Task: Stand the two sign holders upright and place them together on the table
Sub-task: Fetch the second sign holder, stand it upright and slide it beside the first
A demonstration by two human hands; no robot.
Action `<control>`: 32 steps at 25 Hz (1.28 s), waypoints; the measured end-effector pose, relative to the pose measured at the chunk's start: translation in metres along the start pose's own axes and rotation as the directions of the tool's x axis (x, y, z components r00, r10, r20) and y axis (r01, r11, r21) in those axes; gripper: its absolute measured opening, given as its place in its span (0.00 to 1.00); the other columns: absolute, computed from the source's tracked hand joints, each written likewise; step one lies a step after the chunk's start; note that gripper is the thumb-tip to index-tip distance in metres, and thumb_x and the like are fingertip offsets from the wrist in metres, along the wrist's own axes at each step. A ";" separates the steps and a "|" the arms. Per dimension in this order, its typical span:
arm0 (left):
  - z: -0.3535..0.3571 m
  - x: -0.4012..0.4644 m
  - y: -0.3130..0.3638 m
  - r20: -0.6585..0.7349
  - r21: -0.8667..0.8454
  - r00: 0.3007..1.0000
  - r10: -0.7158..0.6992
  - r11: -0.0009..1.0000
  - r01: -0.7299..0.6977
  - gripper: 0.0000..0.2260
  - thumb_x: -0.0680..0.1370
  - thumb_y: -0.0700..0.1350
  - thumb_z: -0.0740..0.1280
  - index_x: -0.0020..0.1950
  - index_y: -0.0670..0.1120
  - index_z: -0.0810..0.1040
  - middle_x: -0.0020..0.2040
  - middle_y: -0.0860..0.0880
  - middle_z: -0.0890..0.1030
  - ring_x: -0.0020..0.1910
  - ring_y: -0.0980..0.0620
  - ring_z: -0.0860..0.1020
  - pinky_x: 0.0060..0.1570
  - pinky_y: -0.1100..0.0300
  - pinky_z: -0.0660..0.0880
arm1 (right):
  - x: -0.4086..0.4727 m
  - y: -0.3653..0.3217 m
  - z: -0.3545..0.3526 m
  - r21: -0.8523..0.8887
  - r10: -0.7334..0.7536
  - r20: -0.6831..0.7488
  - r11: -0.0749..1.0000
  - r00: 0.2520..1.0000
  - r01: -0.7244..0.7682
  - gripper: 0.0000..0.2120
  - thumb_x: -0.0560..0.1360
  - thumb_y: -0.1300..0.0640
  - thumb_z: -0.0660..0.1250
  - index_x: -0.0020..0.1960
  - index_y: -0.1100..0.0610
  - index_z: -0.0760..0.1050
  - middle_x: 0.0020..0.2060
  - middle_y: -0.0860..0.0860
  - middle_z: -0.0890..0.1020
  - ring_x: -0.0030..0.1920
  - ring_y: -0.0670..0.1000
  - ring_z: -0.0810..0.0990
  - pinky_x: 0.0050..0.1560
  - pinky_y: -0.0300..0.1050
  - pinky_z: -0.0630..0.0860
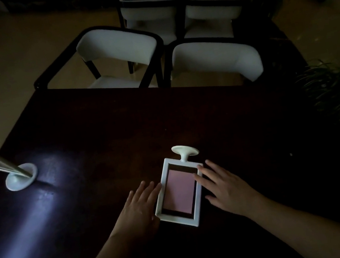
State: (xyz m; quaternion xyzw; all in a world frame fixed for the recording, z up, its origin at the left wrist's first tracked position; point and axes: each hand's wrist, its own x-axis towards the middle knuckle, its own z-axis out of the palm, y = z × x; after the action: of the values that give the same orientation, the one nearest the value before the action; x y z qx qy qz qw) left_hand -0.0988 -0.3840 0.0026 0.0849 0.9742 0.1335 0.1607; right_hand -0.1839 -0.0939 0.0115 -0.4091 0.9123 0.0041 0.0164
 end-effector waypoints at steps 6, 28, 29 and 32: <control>0.007 -0.005 0.008 0.049 -0.119 0.997 0.061 0.991 -0.055 0.39 0.76 0.57 0.65 0.80 0.58 0.44 0.82 0.50 0.51 0.79 0.50 0.42 0.75 0.50 0.43 | 0.005 -0.009 0.012 0.000 0.010 -0.009 1.000 1.000 -0.010 0.31 0.77 0.50 0.70 0.75 0.59 0.65 0.74 0.59 0.68 0.76 0.60 0.62 0.69 0.55 0.71; -0.069 -0.001 0.017 -0.409 -0.513 0.904 -0.123 0.851 -0.116 0.29 0.74 0.69 0.59 0.73 0.61 0.62 0.62 0.59 0.77 0.59 0.61 0.74 0.53 0.63 0.71 | 0.039 -0.020 -0.043 0.579 0.271 -0.465 0.813 0.843 0.058 0.15 0.80 0.63 0.64 0.66 0.61 0.76 0.61 0.56 0.80 0.62 0.52 0.79 0.61 0.45 0.77; -0.072 0.001 0.019 -0.425 -0.523 0.895 -0.134 0.844 -0.122 0.30 0.74 0.69 0.60 0.73 0.60 0.62 0.63 0.57 0.77 0.61 0.60 0.74 0.55 0.61 0.72 | 0.042 -0.020 -0.044 0.611 0.306 -0.454 0.791 0.837 0.042 0.14 0.80 0.62 0.63 0.65 0.60 0.76 0.60 0.55 0.81 0.60 0.50 0.80 0.59 0.42 0.78; -0.080 0.008 0.024 -0.443 -0.562 0.883 -0.152 0.815 -0.142 0.31 0.74 0.68 0.63 0.74 0.62 0.59 0.67 0.54 0.77 0.63 0.59 0.75 0.58 0.59 0.74 | 0.054 -0.019 -0.051 0.658 0.373 -0.391 0.752 0.841 -0.027 0.12 0.81 0.62 0.64 0.63 0.57 0.77 0.59 0.51 0.82 0.58 0.44 0.78 0.57 0.29 0.72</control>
State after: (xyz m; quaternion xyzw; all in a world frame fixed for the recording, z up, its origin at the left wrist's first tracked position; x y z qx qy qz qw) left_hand -0.1301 -0.3784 0.0798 -0.0057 0.8961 0.4396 -0.0608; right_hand -0.2072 -0.1481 0.0608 -0.2622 0.8717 -0.4051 -0.0850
